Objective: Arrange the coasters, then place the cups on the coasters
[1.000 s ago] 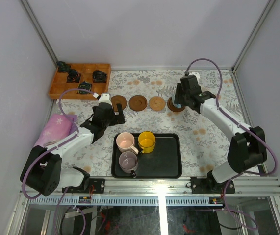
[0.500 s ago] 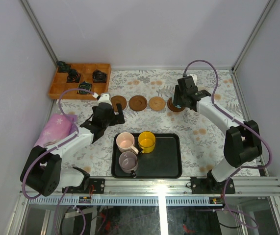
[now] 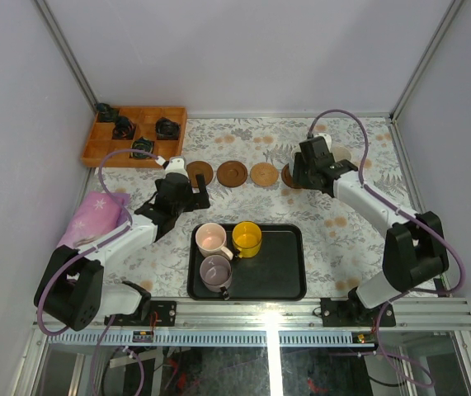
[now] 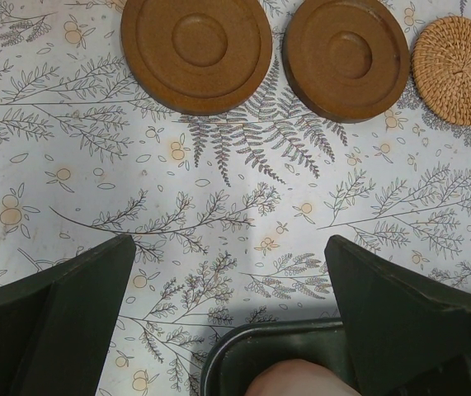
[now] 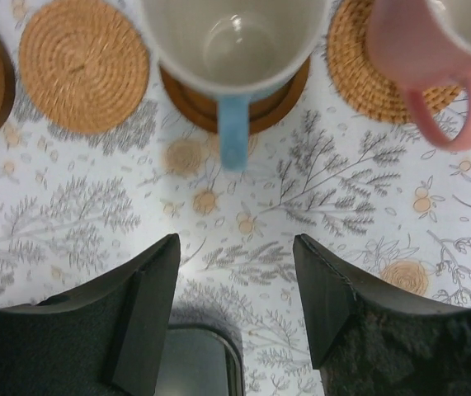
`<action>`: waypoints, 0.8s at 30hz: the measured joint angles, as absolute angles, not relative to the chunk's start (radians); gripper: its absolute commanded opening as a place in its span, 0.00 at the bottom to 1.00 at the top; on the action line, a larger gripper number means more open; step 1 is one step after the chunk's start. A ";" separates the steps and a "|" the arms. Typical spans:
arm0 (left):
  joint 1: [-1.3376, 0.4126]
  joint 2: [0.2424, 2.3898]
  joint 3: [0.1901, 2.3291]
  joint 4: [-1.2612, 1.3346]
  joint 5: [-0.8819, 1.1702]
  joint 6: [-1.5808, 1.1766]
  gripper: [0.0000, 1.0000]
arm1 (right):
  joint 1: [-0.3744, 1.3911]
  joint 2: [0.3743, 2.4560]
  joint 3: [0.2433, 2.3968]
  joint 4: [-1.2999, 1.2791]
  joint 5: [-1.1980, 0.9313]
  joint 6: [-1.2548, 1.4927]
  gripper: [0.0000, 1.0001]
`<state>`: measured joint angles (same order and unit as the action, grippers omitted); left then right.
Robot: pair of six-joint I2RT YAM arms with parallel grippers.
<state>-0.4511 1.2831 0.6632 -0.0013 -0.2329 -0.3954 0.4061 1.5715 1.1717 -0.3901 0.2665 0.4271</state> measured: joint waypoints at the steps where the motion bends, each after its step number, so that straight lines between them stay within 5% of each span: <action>1: -0.451 1.283 0.663 -0.001 -0.233 -0.395 1.00 | 0.417 1.552 1.153 -0.393 0.265 0.425 0.66; 12: -0.451 1.283 0.663 -0.003 -0.232 -0.395 1.00 | 0.709 1.370 1.035 -0.402 0.181 0.454 0.93; 24: -0.453 1.254 0.663 -0.012 -0.225 -0.396 1.00 | 0.934 1.368 1.035 -0.448 0.178 0.548 0.99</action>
